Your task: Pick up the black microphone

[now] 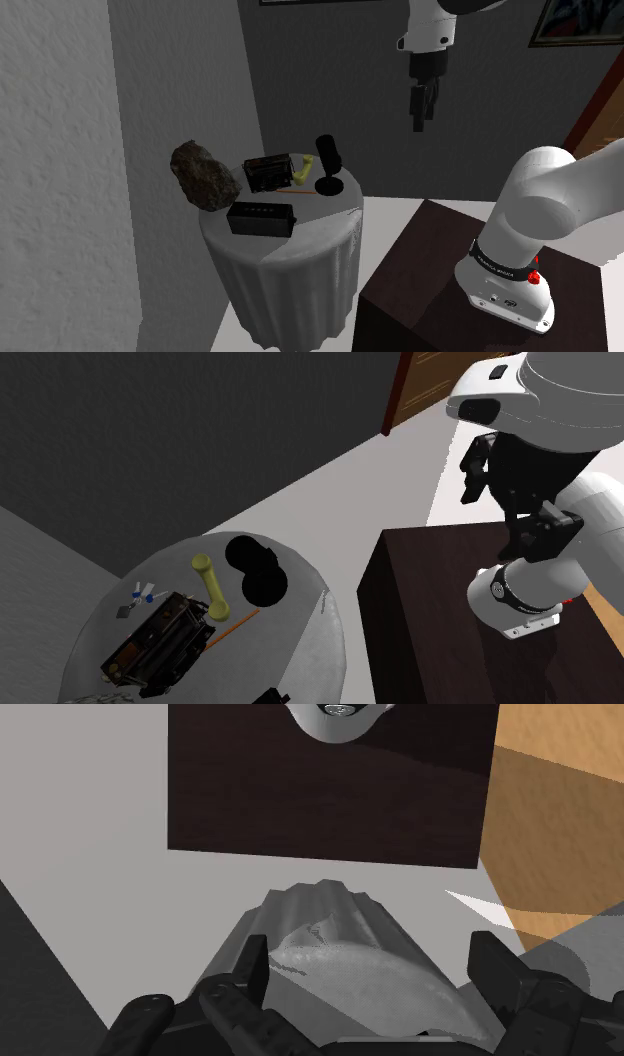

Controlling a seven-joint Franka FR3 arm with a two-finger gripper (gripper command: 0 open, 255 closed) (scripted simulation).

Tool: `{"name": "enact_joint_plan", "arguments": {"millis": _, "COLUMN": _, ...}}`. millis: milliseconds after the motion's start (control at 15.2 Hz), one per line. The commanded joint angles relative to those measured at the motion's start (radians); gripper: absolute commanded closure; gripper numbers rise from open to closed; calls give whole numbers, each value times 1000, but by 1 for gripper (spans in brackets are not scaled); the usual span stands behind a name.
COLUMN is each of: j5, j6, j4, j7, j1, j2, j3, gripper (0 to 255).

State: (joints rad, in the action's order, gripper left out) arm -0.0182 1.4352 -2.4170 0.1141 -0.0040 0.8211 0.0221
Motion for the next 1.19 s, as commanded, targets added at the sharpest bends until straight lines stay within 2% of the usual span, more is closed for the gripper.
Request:
{"name": "enact_joint_plan", "arguments": {"millis": 0, "j5": 0, "j6": 0, "j4": 0, "j7": 0, "j1": 0, "j2": 0, "j3": 0, "gripper": 0}}
{"name": "enact_joint_plan", "arguments": {"millis": 594, "j5": 35, "j6": 229, "j4": 106, "j7": 7, "j1": -14, "j2": -339, "j3": 11, "gripper": 0}}
{"name": "enact_joint_plan", "arguments": {"millis": 1122, "j5": 59, "j6": 355, "j4": 290, "j7": 6, "j1": -25, "j2": -653, "j3": 22, "gripper": 0}}
